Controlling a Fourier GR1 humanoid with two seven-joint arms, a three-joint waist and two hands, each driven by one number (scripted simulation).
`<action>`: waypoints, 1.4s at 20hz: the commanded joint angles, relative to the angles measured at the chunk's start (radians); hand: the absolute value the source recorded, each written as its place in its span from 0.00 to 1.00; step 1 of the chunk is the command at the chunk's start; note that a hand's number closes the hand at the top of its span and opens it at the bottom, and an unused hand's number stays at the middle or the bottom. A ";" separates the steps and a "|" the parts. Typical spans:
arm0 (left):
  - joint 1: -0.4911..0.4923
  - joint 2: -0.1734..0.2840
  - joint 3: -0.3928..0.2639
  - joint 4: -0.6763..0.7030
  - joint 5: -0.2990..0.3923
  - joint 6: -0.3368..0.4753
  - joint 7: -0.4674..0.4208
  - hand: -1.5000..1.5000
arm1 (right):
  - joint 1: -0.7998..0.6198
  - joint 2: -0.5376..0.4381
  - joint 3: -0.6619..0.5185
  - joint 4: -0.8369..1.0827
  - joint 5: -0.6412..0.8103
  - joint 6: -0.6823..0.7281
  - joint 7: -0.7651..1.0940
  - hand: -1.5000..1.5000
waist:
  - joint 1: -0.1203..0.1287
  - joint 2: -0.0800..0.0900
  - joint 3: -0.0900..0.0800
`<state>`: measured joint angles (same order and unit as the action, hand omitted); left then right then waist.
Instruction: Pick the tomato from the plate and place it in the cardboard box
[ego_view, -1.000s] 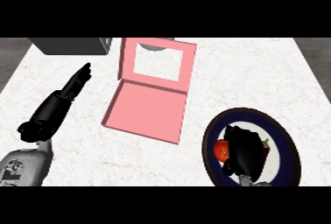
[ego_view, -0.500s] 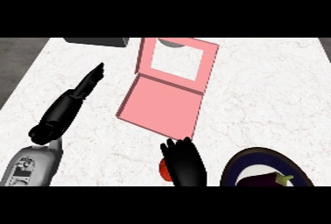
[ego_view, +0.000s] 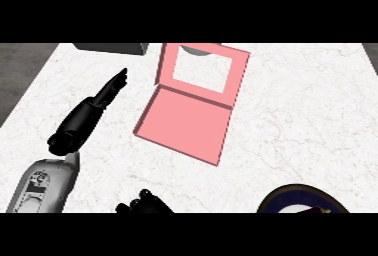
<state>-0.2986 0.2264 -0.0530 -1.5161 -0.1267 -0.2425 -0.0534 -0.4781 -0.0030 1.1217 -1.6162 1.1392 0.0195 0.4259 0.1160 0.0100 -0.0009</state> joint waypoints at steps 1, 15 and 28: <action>0.015 -0.005 0.004 0.017 -0.003 0.007 -0.016 0.50 | -0.119 0.003 0.002 -0.072 -0.110 -0.048 0.124 1.00 | -0.018 -0.007 -0.002; 0.018 0.011 0.028 0.004 -0.007 0.009 -0.014 0.50 | -0.596 0.003 -0.290 0.188 -0.395 -0.312 0.552 1.00 | -0.038 -0.004 -0.002; 0.058 0.006 0.046 -0.026 -0.009 0.020 -0.020 0.50 | -0.725 0.003 -0.400 0.657 -0.701 -0.029 0.286 1.00 | -0.081 -0.003 0.000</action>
<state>-0.2536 0.2379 -0.0118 -1.5252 -0.1411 -0.2244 -0.0710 -1.2074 -0.0001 0.7486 -1.0605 0.5167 -0.0882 0.7813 0.0452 0.0079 -0.0016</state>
